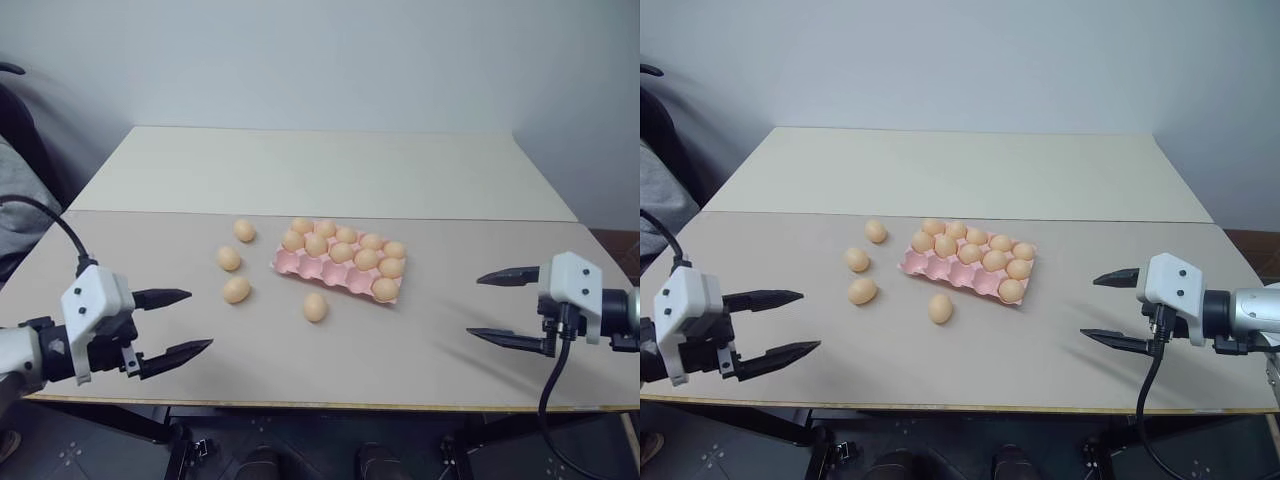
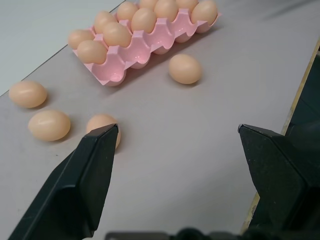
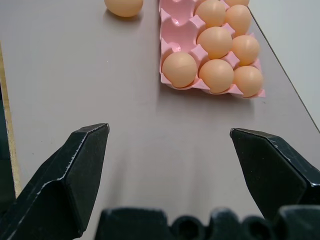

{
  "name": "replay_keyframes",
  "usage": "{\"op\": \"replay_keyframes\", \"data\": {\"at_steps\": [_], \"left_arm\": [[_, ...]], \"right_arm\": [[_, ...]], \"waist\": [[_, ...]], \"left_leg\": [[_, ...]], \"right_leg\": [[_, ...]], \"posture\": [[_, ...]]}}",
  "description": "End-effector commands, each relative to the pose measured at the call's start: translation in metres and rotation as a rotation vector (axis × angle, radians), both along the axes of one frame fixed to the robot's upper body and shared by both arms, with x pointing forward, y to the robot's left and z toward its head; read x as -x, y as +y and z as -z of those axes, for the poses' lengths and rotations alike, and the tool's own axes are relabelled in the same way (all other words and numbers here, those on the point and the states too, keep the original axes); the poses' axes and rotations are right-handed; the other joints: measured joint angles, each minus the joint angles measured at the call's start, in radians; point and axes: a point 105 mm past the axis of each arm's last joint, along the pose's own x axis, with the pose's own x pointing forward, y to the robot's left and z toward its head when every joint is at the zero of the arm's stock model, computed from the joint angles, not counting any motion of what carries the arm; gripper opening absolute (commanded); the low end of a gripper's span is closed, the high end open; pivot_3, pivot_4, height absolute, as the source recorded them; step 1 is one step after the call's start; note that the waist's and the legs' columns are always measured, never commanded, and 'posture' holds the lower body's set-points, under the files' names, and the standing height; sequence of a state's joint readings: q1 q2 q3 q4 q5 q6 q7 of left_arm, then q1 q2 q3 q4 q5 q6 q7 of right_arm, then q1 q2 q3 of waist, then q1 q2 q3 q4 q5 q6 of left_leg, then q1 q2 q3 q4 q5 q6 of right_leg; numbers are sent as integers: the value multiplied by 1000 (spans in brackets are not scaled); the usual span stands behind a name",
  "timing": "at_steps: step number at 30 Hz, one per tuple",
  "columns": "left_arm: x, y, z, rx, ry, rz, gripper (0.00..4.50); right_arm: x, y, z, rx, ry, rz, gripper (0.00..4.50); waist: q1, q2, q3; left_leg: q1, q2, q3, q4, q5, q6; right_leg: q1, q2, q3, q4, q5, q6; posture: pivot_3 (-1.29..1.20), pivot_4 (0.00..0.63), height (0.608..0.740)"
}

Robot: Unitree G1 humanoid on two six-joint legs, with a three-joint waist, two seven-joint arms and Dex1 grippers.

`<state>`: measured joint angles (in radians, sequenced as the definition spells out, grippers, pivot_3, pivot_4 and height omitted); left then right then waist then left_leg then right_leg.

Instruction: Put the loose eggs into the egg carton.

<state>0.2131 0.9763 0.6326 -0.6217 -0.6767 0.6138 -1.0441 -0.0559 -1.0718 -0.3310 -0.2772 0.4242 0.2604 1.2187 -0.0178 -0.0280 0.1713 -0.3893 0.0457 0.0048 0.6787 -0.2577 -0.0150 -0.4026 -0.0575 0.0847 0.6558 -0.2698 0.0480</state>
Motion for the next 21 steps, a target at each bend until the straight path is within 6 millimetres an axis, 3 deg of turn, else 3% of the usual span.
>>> {"op": "replay_keyframes", "data": {"at_steps": [1,7,16,21], "left_arm": [[-2,-2,-8,3,-32,8,4160],[-8,-4,-16,28,-65,12,4160],[-9,2,-7,-4,-27,18,4160],[-11,6,10,6,16,-16,4160]], "right_arm": [[3,2,-13,9,-66,-16,4500],[4,2,-11,8,-72,-11,4500],[3,5,-7,-11,-83,4,4500],[3,13,-6,-44,-95,9,4500]], "waist": [[0,0,0],[0,0,0],[0,0,0],[-1,0,0]], "left_leg": [[0,0,0,0,0,0],[0,0,0,0,0,0],[0,0,0,0,0,0],[0,0,0,0,0,0]], "right_leg": [[0,0,0,0,0,0],[0,0,0,0,0,0],[0,0,0,0,0,0],[0,0,0,0,0,0]], "posture": [[0,150,740],[0,150,740],[0,150,740],[0,150,740]]}}
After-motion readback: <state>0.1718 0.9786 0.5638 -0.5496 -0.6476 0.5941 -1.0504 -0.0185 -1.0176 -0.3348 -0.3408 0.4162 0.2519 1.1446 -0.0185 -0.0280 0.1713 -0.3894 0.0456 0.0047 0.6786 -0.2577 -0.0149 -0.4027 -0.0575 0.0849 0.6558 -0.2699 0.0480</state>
